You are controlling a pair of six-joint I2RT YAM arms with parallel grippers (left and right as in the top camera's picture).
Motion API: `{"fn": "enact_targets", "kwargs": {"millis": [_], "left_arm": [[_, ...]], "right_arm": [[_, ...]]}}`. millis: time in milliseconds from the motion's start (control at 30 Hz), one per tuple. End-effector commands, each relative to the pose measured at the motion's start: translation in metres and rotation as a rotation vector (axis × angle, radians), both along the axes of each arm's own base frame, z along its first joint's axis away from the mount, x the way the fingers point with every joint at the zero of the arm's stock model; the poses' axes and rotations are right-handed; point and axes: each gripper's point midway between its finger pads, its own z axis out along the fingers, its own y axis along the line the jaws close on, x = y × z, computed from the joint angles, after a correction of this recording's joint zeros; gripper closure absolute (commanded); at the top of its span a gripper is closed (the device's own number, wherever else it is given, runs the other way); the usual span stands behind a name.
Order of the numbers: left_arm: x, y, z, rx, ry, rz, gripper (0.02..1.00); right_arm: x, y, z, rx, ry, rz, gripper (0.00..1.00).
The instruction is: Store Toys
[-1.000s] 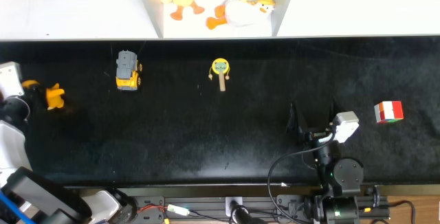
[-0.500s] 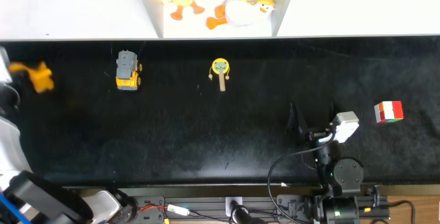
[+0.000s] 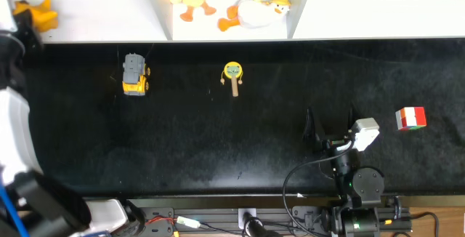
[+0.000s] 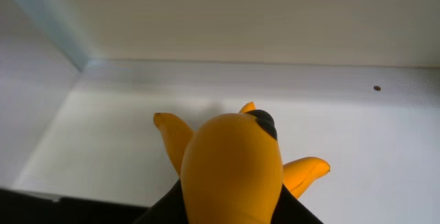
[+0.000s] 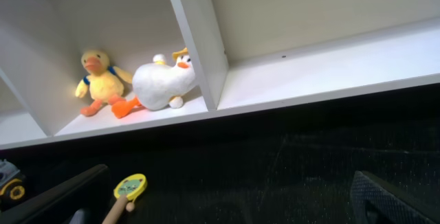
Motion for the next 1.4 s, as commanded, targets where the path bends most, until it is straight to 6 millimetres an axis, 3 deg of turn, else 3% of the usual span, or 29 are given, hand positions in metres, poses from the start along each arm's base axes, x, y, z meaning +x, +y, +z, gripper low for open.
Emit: {"fn": "enact_targets", "kwargs": {"millis": [33,333,767,1067,1400], "left_arm": [[0.025,0.003,0.005,-0.059,-0.024,0.016,0.882],[0.06,-0.003,-0.019,-0.076,0.022,0.013,0.847],[0.048,0.007,-0.048,-0.075,0.145,0.118,0.833],[0.052,0.008,-0.015,-0.04,0.148,0.146,0.831],[0.039,0.01,-0.022,-0.043,0.234,0.185,0.829]], "right_arm": [[0.0,0.0,-0.003,0.008,0.001,-0.003,0.005],[0.0,0.0,-0.003,0.008,0.001,-0.003,0.005],[0.0,0.0,-0.003,0.008,0.001,-0.003,0.007],[0.0,0.0,-0.003,0.008,0.001,-0.003,0.005],[0.0,0.0,-0.003,0.008,0.001,-0.003,0.005]]}}
